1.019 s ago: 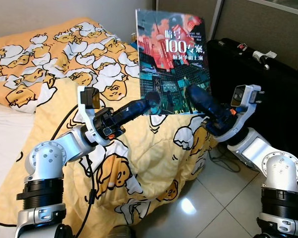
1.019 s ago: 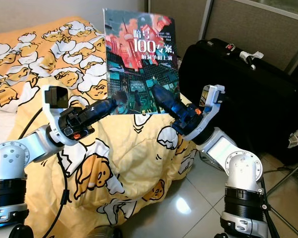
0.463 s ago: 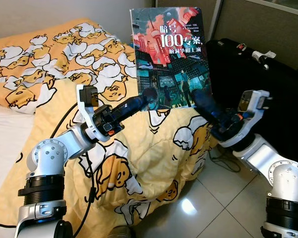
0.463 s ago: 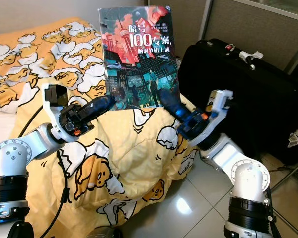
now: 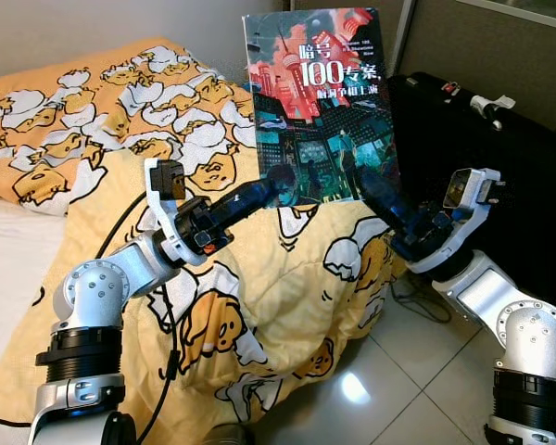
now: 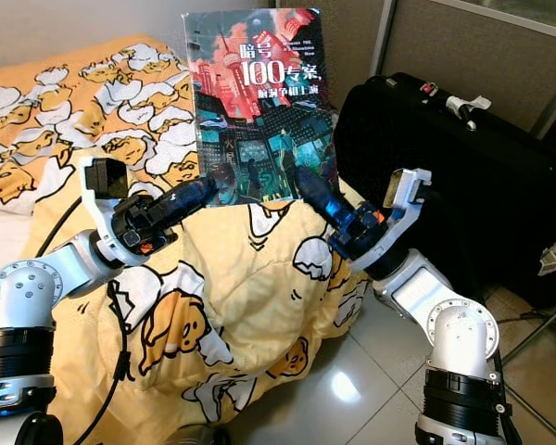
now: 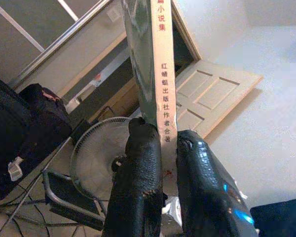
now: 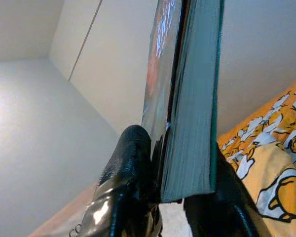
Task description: Clean up the room
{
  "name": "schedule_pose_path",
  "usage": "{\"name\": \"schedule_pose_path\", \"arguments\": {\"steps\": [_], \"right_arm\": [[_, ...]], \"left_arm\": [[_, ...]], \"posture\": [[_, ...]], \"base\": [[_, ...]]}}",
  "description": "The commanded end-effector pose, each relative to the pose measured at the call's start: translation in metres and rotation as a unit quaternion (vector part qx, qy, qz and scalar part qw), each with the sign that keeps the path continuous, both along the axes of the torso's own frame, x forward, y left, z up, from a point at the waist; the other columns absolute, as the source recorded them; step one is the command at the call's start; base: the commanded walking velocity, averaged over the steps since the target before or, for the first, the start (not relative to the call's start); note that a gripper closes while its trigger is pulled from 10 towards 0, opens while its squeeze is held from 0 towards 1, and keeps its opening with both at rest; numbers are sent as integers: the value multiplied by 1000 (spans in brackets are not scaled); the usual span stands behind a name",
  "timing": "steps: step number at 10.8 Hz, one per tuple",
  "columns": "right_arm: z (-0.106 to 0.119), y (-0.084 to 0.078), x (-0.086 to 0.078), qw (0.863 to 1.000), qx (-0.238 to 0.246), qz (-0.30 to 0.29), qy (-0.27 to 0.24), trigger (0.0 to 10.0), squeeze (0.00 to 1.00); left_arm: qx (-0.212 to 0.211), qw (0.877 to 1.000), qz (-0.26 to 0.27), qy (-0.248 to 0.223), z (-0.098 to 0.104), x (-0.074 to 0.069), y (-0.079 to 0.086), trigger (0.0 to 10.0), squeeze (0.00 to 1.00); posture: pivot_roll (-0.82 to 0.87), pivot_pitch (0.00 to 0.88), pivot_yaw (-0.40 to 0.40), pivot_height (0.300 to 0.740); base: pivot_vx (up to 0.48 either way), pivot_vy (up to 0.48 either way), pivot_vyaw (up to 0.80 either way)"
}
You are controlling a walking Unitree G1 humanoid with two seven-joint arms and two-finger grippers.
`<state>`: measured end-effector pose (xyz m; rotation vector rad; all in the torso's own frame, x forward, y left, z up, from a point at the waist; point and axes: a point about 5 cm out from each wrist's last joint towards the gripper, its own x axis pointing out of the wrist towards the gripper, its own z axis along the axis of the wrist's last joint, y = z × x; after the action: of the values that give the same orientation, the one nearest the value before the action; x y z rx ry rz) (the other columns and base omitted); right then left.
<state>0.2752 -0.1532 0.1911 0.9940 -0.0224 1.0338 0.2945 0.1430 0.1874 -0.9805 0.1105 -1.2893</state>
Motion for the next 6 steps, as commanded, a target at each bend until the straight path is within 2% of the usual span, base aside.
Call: {"name": "schedule_pose_path", "arguments": {"steps": [1,6], "right_arm": [[6,-2,1,1000,4,-9,-16,0,0],[2,1,2,1000,8,-10,-11,0,0]], "left_arm": [[-1,1000,-1,-19,7,1,2,0,0],[8,1000,7,-15,1,-2,7,0,0]], "posture": [[-71,0,83,740],[-64,0,75,740]], "base": [[0,0,0],[0,0,0]]}}
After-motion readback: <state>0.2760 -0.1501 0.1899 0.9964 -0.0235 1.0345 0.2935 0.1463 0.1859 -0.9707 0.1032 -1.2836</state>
